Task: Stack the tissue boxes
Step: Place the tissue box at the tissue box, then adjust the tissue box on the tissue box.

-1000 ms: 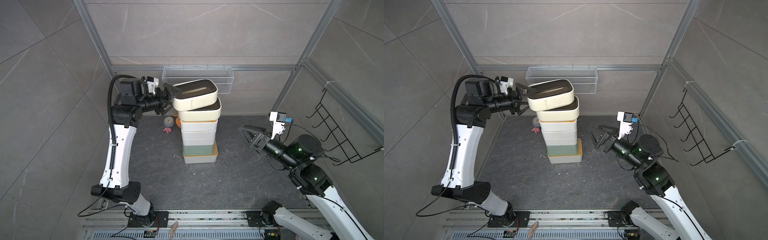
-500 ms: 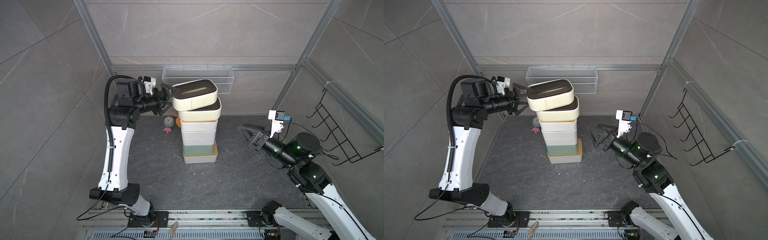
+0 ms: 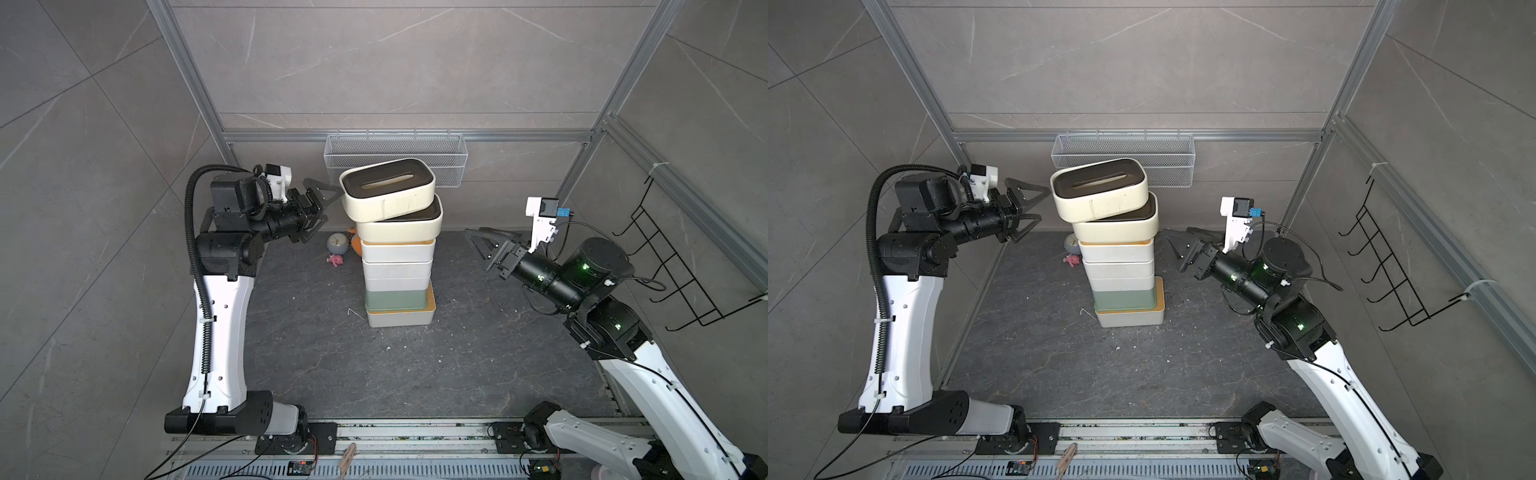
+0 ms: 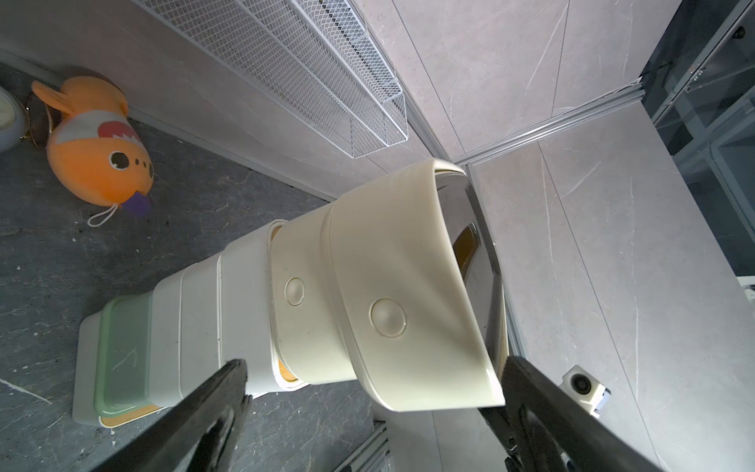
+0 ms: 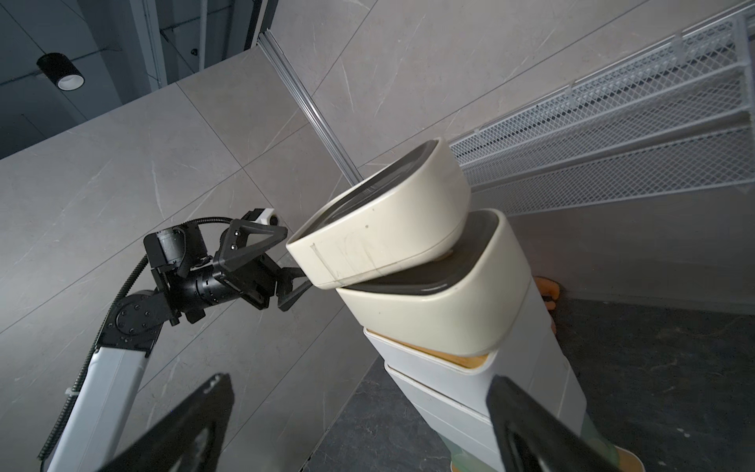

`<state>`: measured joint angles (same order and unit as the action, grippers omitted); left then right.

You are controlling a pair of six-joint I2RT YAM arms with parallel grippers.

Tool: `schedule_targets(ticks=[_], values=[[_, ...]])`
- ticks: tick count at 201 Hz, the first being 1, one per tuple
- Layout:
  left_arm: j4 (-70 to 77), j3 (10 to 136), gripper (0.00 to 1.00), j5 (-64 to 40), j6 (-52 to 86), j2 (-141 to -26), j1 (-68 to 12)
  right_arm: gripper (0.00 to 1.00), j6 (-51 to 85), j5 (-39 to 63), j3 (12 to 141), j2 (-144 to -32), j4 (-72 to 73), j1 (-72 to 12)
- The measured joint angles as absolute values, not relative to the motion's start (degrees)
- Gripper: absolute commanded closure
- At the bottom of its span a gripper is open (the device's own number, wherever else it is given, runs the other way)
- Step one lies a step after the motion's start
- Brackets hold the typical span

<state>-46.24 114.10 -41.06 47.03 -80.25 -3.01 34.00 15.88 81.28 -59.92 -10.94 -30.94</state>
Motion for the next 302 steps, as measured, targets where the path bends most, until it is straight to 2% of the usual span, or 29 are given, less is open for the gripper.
schedule_targets(ticks=[56,138,225,302], values=[[-40.1,112.3,0.01,-40.9,46.9,-74.7,-3.0,0.00,32.2,18.9,94.5,-71.7,-11.4,-29.5],[-35.4,112.3,0.01,-42.6,49.2,-79.1,-3.1,0.00,31.9,25.7,113.3,-88.6,-14.0,-26.3],[-35.5,119.2,0.01,-43.4,49.4,-84.7,-7.4,0.00,29.9,30.4,123.5,-96.7,-22.5,-26.1],[-35.9,121.6,0.01,-40.8,48.9,-87.0,-9.1,0.00,28.8,32.3,123.7,-96.8,-23.2,-25.5]])
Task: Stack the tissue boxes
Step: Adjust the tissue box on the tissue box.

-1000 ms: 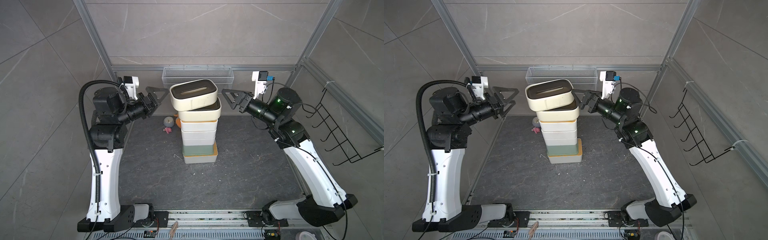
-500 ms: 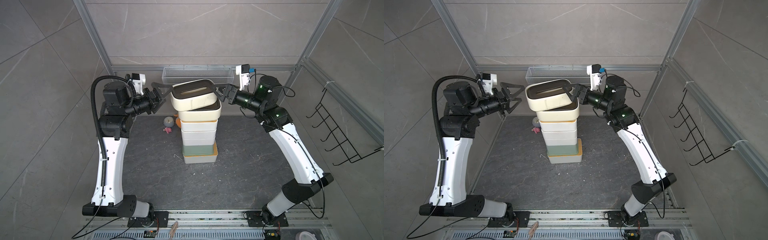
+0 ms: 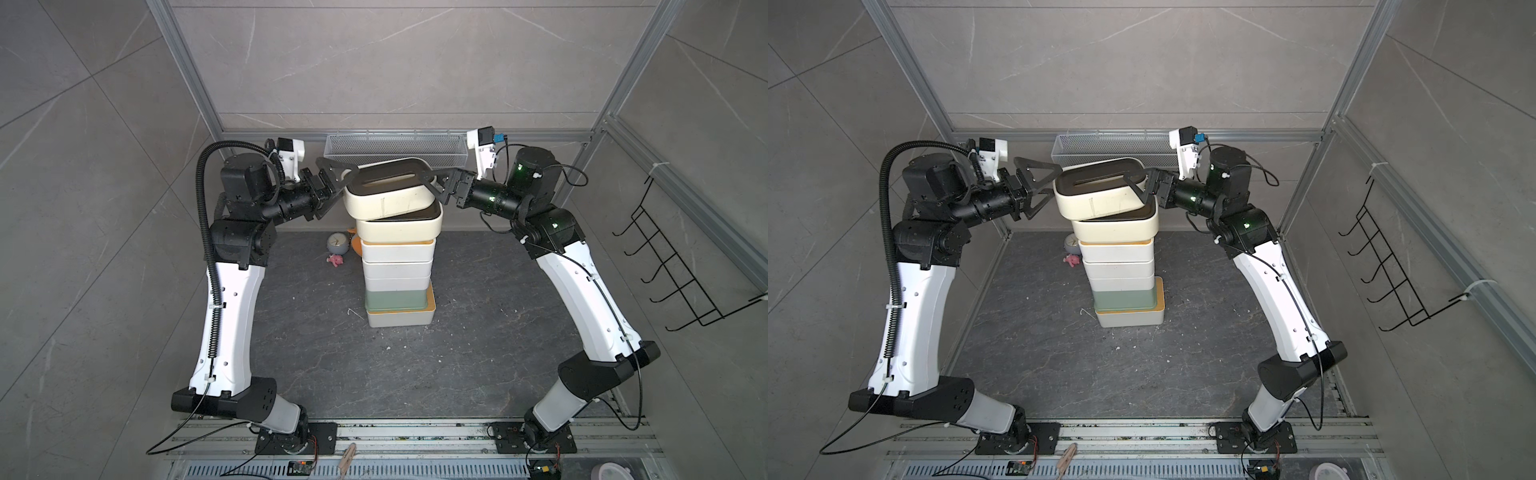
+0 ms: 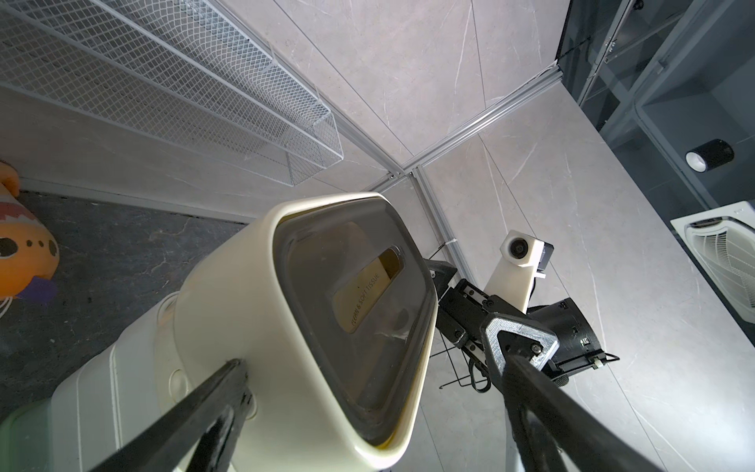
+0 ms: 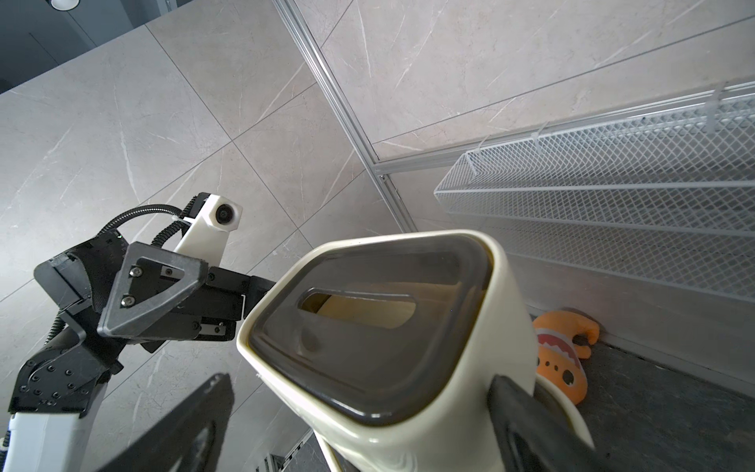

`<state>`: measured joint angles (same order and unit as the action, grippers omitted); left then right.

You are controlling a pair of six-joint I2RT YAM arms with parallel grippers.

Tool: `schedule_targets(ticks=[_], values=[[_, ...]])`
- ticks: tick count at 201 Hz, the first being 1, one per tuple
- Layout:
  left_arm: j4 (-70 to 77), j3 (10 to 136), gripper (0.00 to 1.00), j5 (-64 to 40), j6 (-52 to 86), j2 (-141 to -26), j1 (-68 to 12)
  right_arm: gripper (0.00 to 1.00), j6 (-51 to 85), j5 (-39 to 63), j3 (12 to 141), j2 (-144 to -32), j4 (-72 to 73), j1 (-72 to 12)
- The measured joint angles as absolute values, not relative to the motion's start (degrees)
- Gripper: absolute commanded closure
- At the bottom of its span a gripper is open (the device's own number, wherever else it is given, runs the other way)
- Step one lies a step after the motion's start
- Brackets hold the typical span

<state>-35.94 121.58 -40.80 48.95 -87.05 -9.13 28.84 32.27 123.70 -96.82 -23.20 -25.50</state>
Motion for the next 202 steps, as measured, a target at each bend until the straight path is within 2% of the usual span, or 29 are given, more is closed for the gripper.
schedule_targets(ticks=[98,159,202], values=[[-36.0,122.1,0.01,-39.5,47.9,-88.2,-11.3,0.00,28.3,30.3,112.9,-88.4,-21.4,-25.5],[-38.8,122.0,0.01,-36.1,46.7,-87.3,-11.4,0.00,28.3,23.9,117.6,-91.0,-24.3,-25.5],[-40.4,122.9,0.01,-34.0,46.2,-87.3,-11.4,0.00,28.5,24.2,122.5,-95.0,-26.2,-25.5]])
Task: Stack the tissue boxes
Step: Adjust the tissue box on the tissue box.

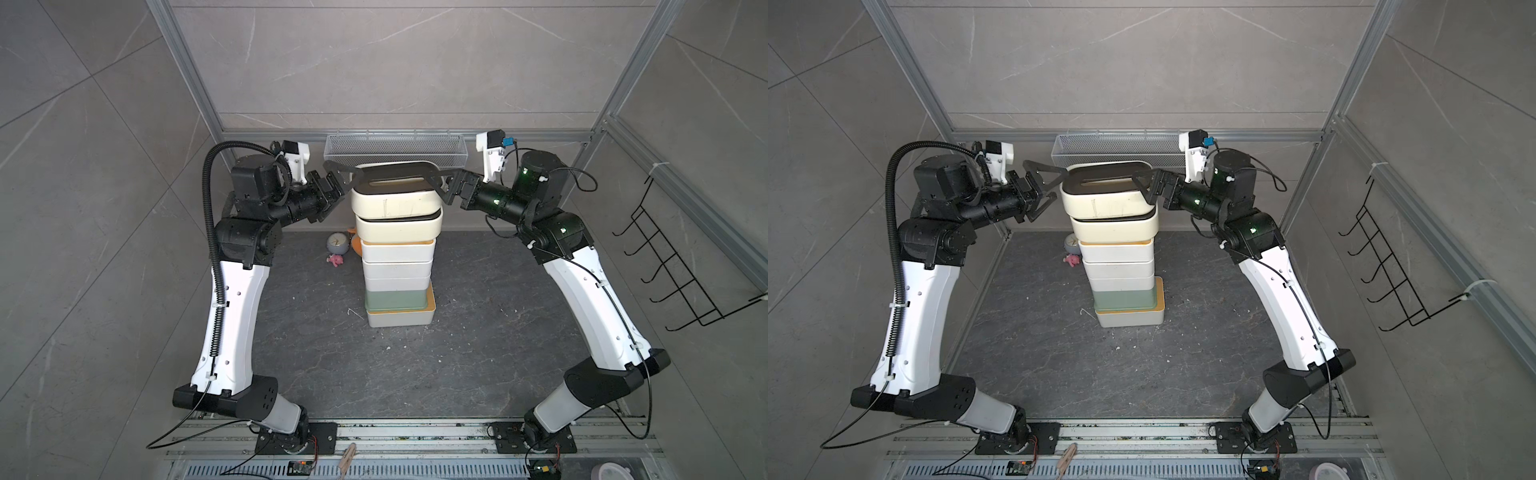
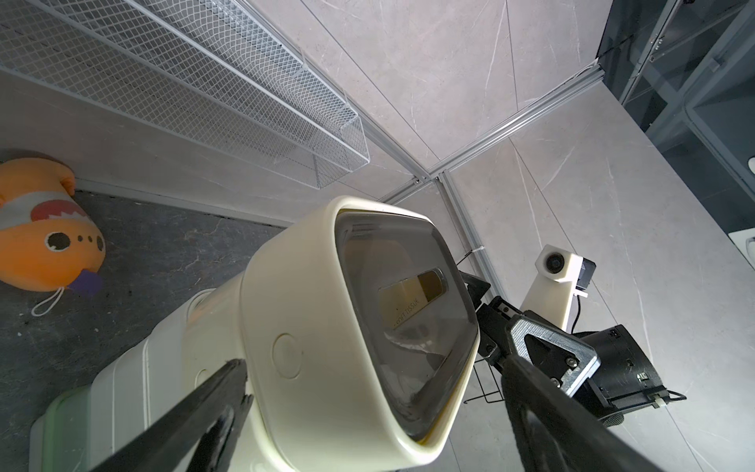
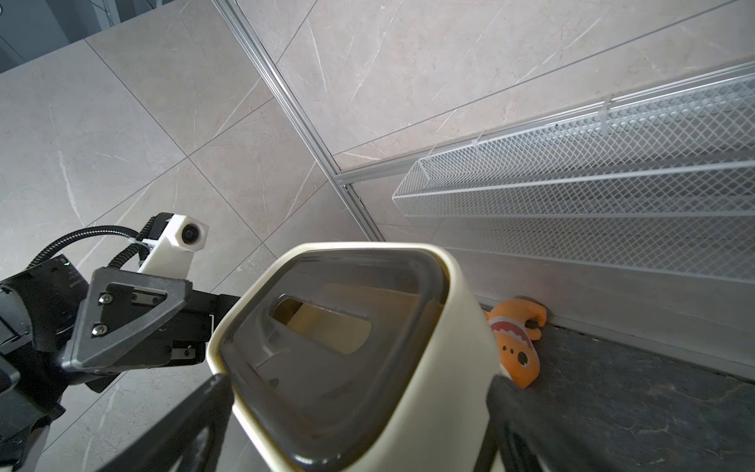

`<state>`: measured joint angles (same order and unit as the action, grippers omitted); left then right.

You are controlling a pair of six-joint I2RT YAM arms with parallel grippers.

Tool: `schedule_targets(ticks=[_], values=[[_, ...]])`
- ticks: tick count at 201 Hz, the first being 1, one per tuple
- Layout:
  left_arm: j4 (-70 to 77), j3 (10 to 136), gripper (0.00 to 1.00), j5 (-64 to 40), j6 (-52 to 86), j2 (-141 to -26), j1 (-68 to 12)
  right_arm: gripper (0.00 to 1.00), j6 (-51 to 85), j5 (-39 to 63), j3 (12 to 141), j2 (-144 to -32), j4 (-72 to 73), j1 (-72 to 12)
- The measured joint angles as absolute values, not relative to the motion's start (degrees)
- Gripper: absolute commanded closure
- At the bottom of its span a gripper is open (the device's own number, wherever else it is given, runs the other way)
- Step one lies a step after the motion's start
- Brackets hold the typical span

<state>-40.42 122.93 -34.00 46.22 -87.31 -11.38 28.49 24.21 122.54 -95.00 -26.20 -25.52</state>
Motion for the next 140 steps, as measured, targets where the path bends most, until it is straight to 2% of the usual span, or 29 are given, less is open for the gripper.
schedule_targets(ticks=[52,140], values=[[-40.7,125.4,0.01,-33.1,46.0,-88.3,-11.4,0.00,28.5,24.9,126.0,-98.0,-28.6,-25.5],[-40.7,127.7,0.01,-36.1,45.6,-93.0,-11.4,0.00,28.9,26.9,124.0,-97.0,-28.6,-25.5]])
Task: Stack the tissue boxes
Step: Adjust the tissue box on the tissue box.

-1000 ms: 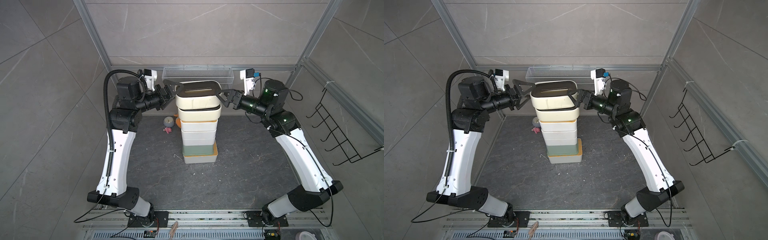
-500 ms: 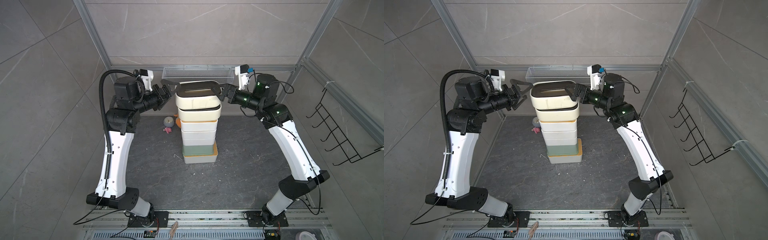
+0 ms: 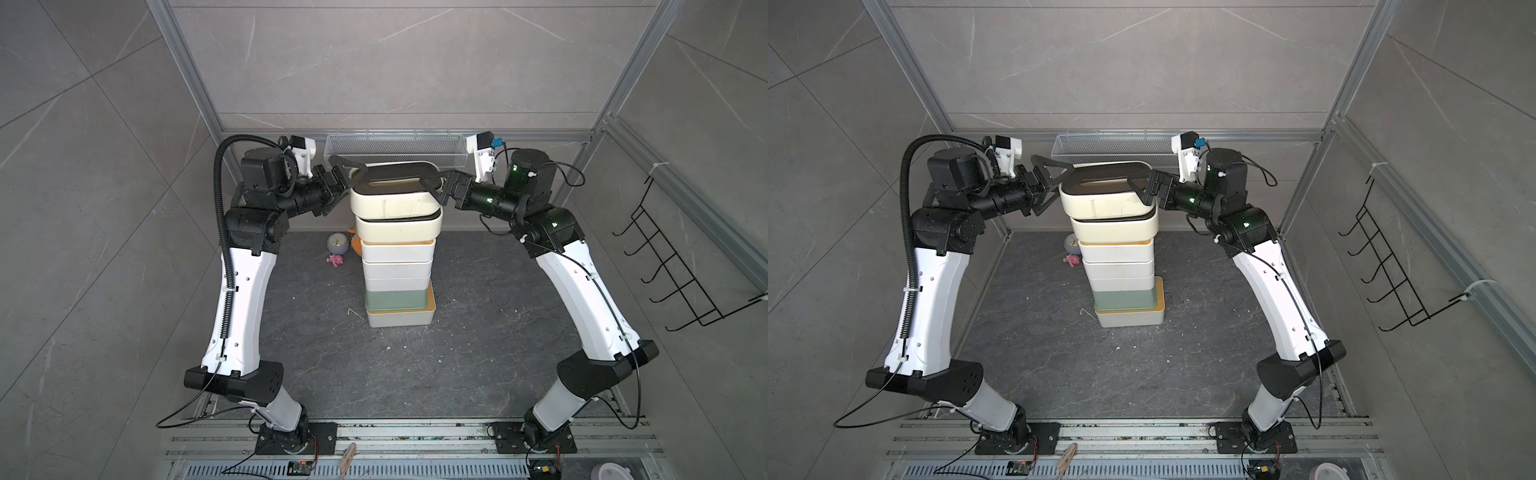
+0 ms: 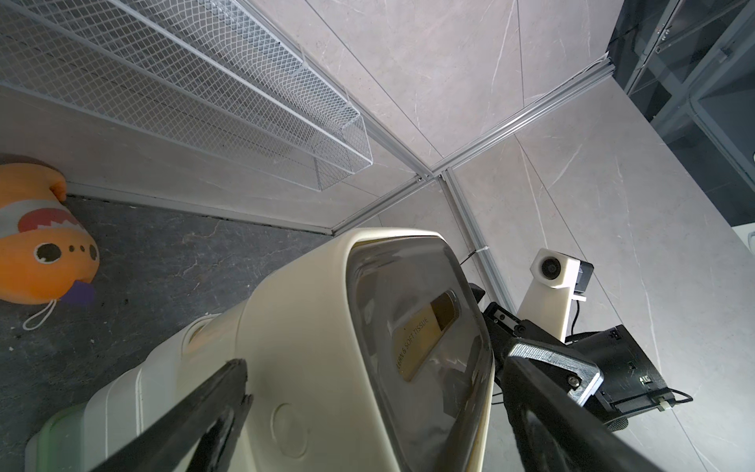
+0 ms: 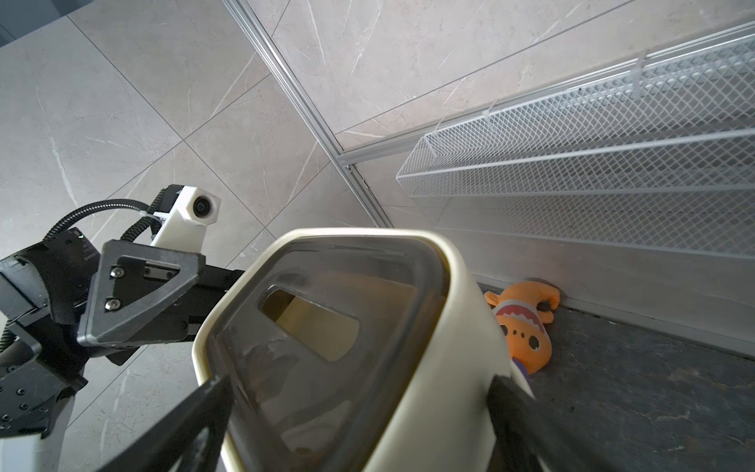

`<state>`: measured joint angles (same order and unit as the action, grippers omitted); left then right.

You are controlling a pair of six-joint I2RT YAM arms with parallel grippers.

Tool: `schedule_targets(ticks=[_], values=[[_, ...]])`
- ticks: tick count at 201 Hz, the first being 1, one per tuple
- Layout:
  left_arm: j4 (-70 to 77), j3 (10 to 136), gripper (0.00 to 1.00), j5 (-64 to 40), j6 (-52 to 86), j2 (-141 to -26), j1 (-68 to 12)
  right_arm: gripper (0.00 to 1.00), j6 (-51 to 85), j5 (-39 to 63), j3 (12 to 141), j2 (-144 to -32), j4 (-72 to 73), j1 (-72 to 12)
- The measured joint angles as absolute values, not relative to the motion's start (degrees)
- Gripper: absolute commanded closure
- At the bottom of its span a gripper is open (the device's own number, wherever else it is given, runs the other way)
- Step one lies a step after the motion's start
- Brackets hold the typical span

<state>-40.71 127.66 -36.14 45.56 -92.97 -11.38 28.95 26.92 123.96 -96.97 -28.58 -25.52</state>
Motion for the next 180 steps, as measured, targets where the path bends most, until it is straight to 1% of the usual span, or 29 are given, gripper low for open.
schedule_targets(ticks=[180], values=[[-40.2,127.7,0.00,-38.0,45.5,-93.1,-12.3,0.00,30.5,25.9,115.0,-90.5,-25.8,-25.5]])
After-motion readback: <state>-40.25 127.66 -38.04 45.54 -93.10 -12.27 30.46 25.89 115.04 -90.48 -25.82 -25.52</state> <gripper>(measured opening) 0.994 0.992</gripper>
